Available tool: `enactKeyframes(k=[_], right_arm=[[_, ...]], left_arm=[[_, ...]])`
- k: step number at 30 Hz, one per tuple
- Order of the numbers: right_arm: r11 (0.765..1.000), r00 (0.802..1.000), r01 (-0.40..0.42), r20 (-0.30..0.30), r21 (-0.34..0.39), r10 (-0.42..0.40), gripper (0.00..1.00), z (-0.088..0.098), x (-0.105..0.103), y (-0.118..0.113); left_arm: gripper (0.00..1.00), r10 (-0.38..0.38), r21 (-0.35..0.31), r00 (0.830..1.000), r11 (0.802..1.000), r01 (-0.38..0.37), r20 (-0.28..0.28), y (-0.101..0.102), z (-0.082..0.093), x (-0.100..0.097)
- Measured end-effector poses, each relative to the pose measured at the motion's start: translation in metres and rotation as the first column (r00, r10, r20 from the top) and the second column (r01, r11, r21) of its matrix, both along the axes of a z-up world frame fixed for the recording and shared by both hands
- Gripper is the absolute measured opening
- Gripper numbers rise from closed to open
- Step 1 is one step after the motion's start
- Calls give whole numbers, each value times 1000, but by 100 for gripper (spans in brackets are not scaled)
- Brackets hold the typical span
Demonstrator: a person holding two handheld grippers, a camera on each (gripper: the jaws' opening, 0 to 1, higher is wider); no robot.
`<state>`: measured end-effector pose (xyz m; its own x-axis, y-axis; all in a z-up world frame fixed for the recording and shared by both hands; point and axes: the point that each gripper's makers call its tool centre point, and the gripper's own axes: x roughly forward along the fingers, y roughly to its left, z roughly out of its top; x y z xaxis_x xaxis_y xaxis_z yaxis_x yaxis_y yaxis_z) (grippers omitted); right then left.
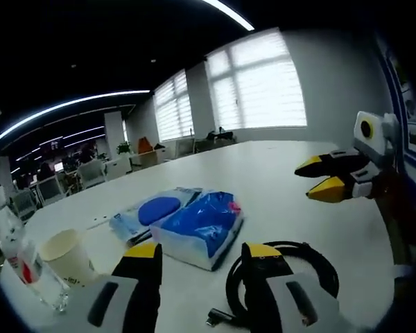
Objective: Arrange the tabletop items into an orderly group along one side of the table until the central work area is clear of visible clutter.
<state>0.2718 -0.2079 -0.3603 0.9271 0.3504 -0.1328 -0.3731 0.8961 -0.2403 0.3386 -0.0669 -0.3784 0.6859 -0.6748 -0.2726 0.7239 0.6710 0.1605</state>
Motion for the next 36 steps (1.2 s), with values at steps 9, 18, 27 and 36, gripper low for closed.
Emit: enactKeyframes(k=[9, 18, 27, 36], right_arm=[[999, 1000, 24, -3, 45, -24, 26, 2, 27, -1], [998, 999, 35, -25, 60, -34, 22, -7, 56, -5], [999, 996, 44, -77, 18, -43, 19, -19, 81, -7], [999, 990, 35, -138, 1, -35, 18, -33, 95, -6]], left_arm=[[39, -9, -17, 1000, 1000, 9, -28, -13, -8, 7], [32, -18, -15, 1000, 1000, 18, 2, -21, -8, 16], [28, -7, -20, 1000, 1000, 6, -25, -20, -14, 23], [27, -15, -15, 999, 1000, 15, -39, -22, -16, 23]])
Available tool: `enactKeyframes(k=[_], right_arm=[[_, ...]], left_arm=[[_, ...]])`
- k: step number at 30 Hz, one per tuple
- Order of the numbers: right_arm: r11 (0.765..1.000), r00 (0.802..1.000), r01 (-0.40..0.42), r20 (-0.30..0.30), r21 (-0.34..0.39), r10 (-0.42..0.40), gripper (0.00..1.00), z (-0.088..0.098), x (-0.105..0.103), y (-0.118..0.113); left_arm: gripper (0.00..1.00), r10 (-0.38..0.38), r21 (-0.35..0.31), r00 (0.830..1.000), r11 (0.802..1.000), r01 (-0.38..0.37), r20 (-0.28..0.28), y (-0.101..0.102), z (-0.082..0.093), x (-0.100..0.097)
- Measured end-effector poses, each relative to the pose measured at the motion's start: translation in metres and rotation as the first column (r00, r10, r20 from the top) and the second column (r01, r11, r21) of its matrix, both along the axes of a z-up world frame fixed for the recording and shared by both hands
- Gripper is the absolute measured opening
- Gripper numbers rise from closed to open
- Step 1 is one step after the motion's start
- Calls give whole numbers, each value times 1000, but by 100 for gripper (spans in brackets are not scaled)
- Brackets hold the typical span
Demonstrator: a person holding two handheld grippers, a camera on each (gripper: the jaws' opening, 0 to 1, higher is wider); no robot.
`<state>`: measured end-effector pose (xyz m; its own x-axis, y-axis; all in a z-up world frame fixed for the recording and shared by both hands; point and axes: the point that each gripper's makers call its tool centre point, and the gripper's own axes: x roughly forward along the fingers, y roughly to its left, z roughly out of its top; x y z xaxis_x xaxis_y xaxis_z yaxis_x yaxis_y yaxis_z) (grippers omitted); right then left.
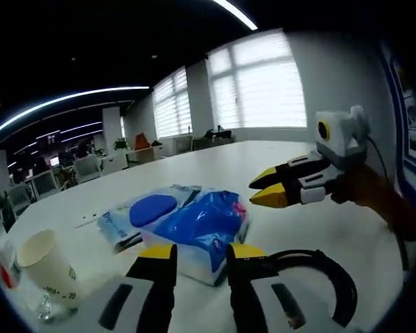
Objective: Arrange the tabletop items into an orderly group along one side of the table until the central work area is clear of visible clutter.
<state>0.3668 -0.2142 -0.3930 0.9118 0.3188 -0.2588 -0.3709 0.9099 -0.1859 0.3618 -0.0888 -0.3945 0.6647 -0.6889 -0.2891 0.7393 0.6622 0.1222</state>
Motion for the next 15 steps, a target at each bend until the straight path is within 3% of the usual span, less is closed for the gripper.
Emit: enactKeyframes(k=[7, 15], right_arm=[[999, 1000, 11, -24, 44, -10, 14, -2, 15, 1], [999, 999, -4, -32, 48, 6, 10, -6, 18, 6]], left_arm=[[27, 7, -21, 999, 1000, -8, -33, -4, -5, 0], [22, -2, -22, 1000, 1000, 2, -17, -5, -9, 0]])
